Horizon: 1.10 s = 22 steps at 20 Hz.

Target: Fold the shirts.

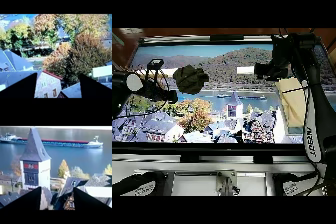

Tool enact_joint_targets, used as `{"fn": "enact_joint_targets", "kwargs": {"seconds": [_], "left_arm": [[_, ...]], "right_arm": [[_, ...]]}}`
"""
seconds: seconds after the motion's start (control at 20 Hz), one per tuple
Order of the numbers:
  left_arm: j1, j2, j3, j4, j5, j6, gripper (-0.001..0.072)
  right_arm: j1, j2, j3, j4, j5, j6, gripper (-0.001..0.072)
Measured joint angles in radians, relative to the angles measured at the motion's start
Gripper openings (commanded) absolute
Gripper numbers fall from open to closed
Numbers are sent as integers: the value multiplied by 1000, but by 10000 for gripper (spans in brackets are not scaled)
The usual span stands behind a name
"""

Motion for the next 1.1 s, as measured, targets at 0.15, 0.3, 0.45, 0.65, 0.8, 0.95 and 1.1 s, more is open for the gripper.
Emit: {"fn": "enact_joint_targets", "kwargs": {"seconds": [0.15,0.3,0.45,0.65,0.8,0.95,1.1], "left_arm": [[26,-105,68,7,58,-3,686],[65,-278,213,36,94,-8,689],[84,-458,371,48,125,-11,689],[93,-628,497,48,184,-11,672],[95,-695,529,13,226,-12,133],[97,-723,548,-57,254,-12,36],[98,-724,618,-123,218,-11,35]], "right_arm": [[0,0,0,20,34,14,509],[0,0,0,34,61,17,509],[0,0,0,38,76,21,509],[1,0,0,45,84,21,509],[1,0,0,47,90,17,509],[1,0,0,45,119,3,509],[1,1,1,1,181,-21,509]]}}
